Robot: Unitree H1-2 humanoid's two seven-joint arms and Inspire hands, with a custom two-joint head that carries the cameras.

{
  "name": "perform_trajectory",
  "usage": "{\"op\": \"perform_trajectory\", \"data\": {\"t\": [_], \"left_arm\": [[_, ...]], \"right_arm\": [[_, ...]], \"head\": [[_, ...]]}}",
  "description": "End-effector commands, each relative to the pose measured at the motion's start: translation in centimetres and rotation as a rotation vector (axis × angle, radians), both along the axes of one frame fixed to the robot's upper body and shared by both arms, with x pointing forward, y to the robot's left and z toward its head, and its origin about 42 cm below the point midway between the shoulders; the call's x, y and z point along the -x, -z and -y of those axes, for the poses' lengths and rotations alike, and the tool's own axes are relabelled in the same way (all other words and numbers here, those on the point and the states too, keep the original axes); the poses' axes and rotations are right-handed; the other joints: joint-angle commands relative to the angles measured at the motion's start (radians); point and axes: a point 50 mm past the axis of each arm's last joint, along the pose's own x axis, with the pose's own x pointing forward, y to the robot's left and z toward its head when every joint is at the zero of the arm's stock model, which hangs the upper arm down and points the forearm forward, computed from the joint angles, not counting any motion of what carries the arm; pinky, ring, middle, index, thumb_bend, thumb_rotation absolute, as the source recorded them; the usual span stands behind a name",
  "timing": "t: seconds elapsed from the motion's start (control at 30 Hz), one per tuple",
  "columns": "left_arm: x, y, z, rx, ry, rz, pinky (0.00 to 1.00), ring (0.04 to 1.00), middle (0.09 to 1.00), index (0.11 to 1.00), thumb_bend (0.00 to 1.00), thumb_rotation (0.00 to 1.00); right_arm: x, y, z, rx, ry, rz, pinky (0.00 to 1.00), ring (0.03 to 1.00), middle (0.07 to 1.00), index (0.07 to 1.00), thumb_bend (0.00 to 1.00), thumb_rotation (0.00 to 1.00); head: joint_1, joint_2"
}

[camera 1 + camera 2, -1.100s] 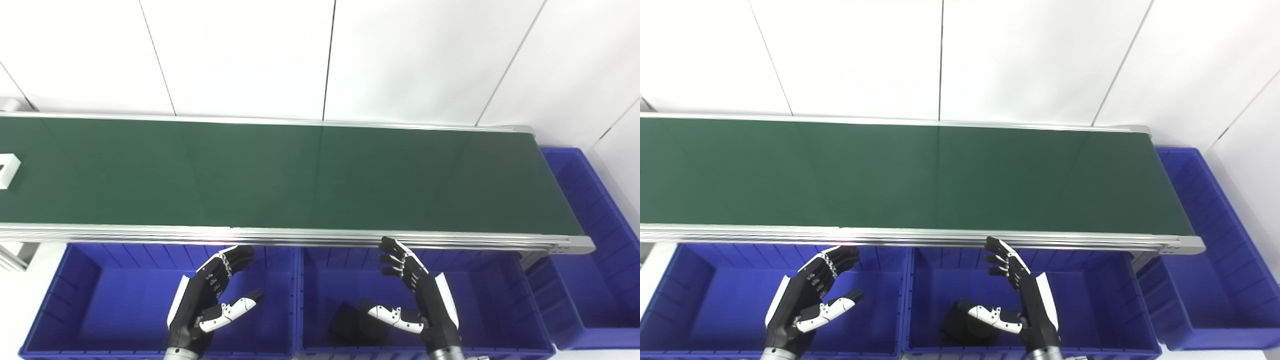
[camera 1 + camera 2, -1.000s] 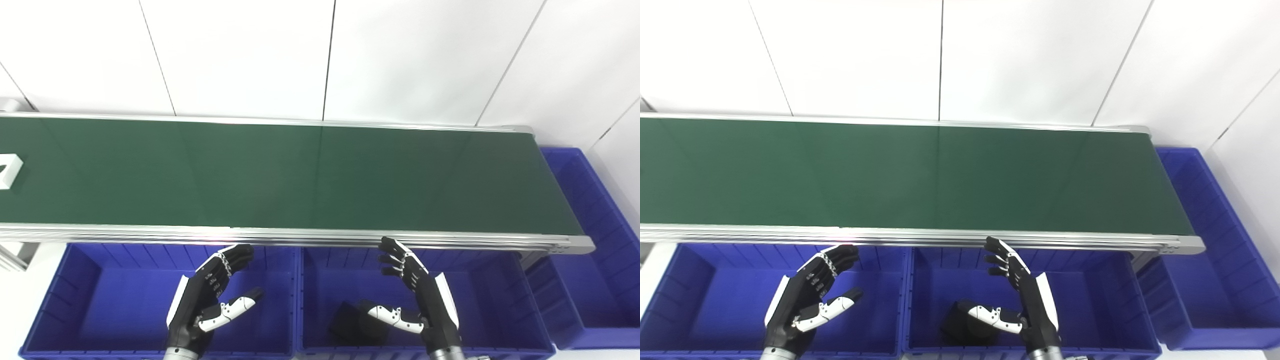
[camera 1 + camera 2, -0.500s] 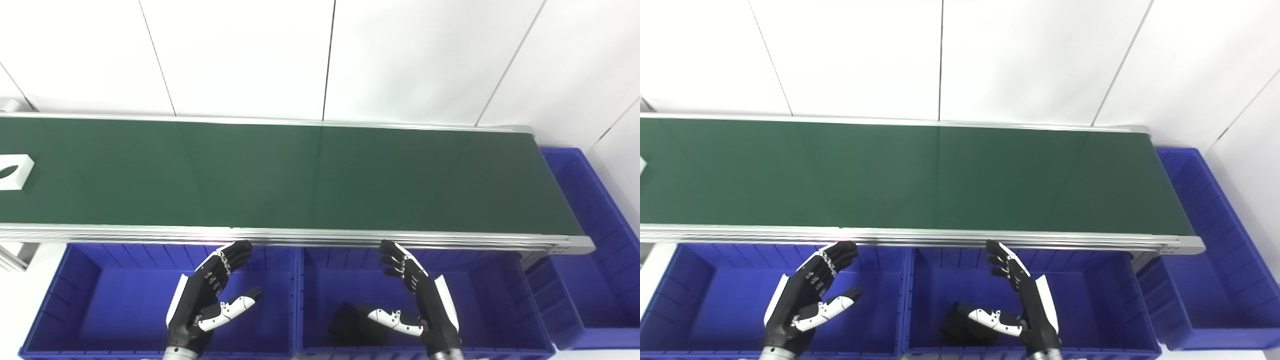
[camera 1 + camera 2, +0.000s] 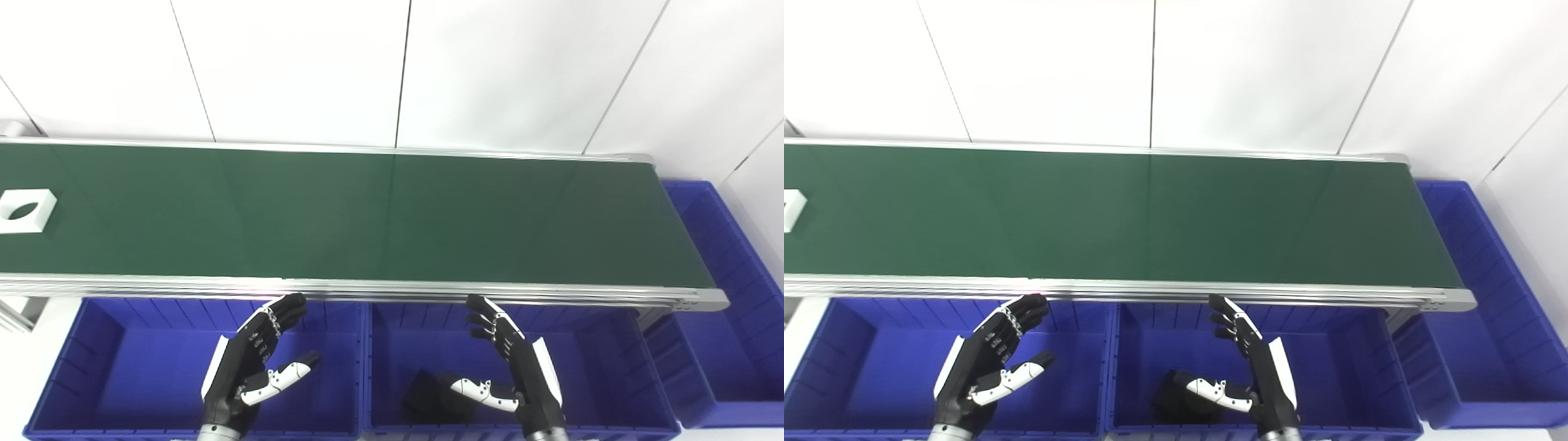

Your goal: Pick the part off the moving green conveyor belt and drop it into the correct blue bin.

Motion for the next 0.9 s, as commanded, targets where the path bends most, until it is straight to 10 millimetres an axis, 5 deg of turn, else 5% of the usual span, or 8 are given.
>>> {"op": "perform_trajectory", "data": {"t": [0.0,0.33,0.67,0.87], "left_arm": [[-0.4,-1.0,-0.3,-0.006,0.005,0.047,0.87,0.813,0.809,0.766,0.55,0.0],[0.0,-0.7,0.0,-0.006,0.002,0.04,0.87,0.818,0.807,0.764,0.55,0.0],[0.2,0.0,2.4,-0.016,-0.009,0.021,0.85,0.812,0.804,0.757,0.6,0.0],[0.0,0.4,3.9,-0.043,-0.013,0.013,0.83,0.804,0.804,0.758,0.62,0.0]], "right_arm": [[-0.5,-1.0,-0.4,-0.023,-0.01,0.077,0.74,0.811,0.855,0.856,0.65,0.1],[0.0,-0.8,-0.4,-0.009,-0.009,0.07,0.72,0.802,0.859,0.858,0.65,0.08],[0.1,-0.5,2.2,-0.032,-0.012,0.053,0.76,0.83,0.871,0.881,0.61,0.07],[-0.2,-0.2,3.3,-0.059,-0.02,0.032,0.77,0.846,0.886,0.89,0.58,0.01]], "head": [[0.002,0.001],[0.012,-0.03],[0.38,-0.116],[0.446,-0.151]]}}
